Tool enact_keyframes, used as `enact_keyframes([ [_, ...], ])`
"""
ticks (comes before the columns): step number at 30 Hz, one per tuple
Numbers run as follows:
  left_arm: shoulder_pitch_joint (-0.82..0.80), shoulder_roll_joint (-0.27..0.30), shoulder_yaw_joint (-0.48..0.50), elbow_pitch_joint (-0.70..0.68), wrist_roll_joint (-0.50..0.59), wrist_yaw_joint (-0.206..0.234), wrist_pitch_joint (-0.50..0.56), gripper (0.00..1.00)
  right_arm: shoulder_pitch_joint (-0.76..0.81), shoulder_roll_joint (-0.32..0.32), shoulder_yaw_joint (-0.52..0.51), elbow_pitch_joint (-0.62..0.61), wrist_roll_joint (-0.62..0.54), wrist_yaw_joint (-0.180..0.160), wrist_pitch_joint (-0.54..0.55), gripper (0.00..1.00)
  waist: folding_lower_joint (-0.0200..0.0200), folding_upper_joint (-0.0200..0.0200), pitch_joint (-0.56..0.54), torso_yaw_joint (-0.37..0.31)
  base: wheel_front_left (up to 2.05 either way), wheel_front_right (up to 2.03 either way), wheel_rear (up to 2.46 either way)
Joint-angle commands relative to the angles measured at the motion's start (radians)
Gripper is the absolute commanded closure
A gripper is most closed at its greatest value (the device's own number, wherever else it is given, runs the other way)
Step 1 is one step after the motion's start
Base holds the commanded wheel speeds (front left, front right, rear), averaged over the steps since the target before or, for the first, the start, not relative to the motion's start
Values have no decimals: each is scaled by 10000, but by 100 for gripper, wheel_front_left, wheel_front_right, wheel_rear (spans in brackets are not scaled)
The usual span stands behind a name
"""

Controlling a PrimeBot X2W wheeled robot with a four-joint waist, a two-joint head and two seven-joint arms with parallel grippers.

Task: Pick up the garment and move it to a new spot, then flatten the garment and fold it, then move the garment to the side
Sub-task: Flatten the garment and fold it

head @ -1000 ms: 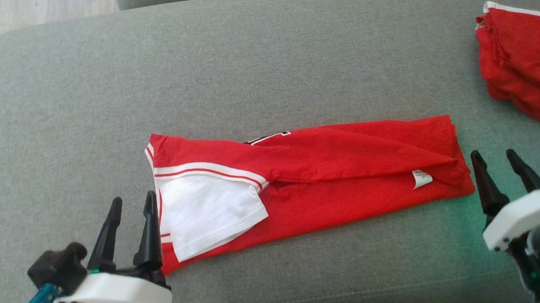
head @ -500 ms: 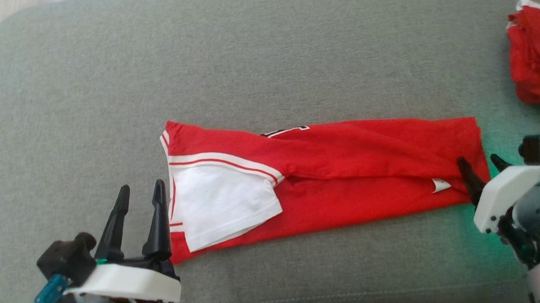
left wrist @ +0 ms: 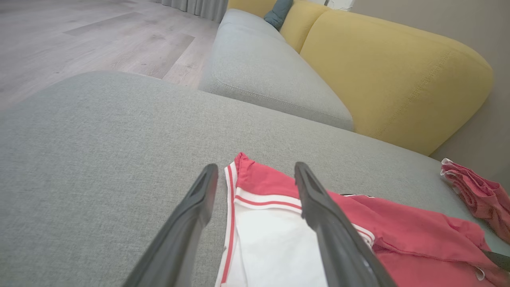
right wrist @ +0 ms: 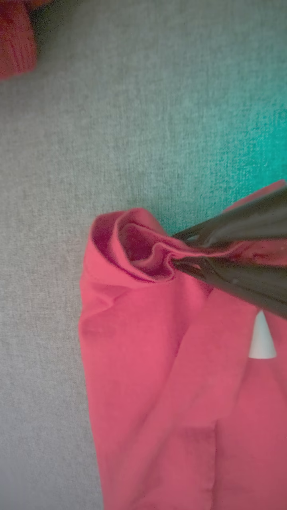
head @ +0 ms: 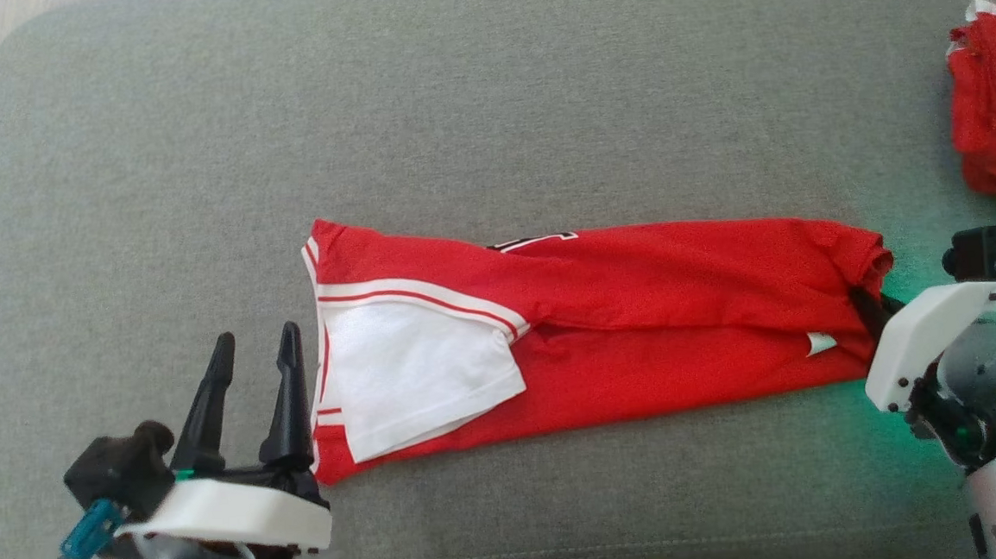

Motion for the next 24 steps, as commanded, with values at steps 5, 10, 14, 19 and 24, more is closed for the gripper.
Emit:
enact_keyframes([
  [5, -374, 244, 330, -371, 136, 57, 7, 0, -290, -439, 73, -464, 240, -9, -398, 100, 1, 0, -180, -279, 0, 0, 0],
  [10, -445, 316, 301, -399, 181, 78, 50, 0, -186, -821, -248, -1005, 385, -9, -443, 100, 1, 0, -422, -609, 0, 0, 0],
  [14, -440, 361, 310, -379, 176, 128, 114, 0, 53, -1045, -486, -1501, 470, -9, -287, 100, 1, 0, -631, -872, 0, 0, 0],
  [19, -450, 405, 346, -355, 158, 167, 129, 0, 351, -1021, -489, -2096, 595, -9, -145, 100, 1, 0, -846, -1058, 0, 0, 0],
  [24, -413, 454, 343, -223, 109, 164, 160, 0, 776, -687, -11, -2901, 933, -9, -13, 100, 1, 0, -1219, -1122, 0, 0, 0],
])
